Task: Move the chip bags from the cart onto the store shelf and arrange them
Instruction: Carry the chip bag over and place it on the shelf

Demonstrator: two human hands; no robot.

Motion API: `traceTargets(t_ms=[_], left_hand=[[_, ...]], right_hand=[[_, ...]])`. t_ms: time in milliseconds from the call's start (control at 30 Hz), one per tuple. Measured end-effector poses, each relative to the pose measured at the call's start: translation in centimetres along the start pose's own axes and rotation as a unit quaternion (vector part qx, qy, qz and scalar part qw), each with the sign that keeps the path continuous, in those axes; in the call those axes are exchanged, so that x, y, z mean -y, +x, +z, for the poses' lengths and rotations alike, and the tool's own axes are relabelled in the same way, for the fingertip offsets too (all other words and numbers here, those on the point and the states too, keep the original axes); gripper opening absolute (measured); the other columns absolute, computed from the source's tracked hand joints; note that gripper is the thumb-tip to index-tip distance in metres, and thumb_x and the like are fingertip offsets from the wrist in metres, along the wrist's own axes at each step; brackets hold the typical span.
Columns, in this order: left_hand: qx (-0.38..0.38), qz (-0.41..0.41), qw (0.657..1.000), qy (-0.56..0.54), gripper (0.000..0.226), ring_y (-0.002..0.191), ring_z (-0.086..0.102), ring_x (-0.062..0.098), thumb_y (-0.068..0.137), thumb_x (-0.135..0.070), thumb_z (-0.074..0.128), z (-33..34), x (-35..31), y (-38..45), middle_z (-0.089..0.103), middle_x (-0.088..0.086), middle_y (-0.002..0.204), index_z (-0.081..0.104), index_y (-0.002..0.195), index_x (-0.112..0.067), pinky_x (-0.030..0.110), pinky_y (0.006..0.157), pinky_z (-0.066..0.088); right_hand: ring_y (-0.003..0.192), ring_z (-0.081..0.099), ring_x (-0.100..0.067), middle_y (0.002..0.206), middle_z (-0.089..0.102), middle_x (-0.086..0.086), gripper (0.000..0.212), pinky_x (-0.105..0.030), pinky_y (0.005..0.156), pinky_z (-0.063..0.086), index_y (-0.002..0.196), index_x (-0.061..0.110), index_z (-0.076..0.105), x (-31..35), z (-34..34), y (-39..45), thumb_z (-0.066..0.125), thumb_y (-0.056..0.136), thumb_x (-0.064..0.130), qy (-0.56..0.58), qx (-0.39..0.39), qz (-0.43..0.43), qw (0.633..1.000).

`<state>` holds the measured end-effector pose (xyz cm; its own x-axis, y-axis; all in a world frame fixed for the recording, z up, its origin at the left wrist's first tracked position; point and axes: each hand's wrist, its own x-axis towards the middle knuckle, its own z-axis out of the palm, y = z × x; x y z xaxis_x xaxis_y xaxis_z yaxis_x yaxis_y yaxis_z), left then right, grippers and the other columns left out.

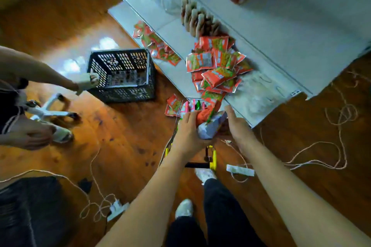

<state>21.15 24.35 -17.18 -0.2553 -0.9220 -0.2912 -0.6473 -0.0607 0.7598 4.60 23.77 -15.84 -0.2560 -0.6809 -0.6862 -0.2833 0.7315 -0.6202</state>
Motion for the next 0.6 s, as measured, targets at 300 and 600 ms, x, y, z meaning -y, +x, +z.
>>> traceTargets(t_ms=[300,600], left_hand=[[0.14,0.019,0.948,-0.285,0.012,0.083,0.073,0.008,0.091,-0.007,0.066,3.2,-19.1,-9.0,0.075,0.002,0.09,0.065,0.103,-0.011,0.037,0.084,0.059],[0.348,0.098,0.905,-0.223,0.013,0.075,0.075,0.014,0.09,-0.005,0.066,21.4,-38.2,-17.7,0.074,0.02,0.088,0.063,0.102,-0.003,0.022,0.065,0.059]], right_hand=[[0.108,0.06,-0.024,0.116,0.064,-0.009,0.082,-0.031,0.086,0.043,0.12,0.009,0.058,-6.4,-14.7,-19.3,0.04,0.078,0.077,0.061,-0.242,-0.154,0.956],[0.07,0.063,0.012,0.08,0.067,0.019,0.013,-0.005,0.058,0.043,0.092,0.028,0.061,-22.1,-33.6,-32.5,0.071,0.085,0.032,0.251,-0.336,-0.152,0.895]])
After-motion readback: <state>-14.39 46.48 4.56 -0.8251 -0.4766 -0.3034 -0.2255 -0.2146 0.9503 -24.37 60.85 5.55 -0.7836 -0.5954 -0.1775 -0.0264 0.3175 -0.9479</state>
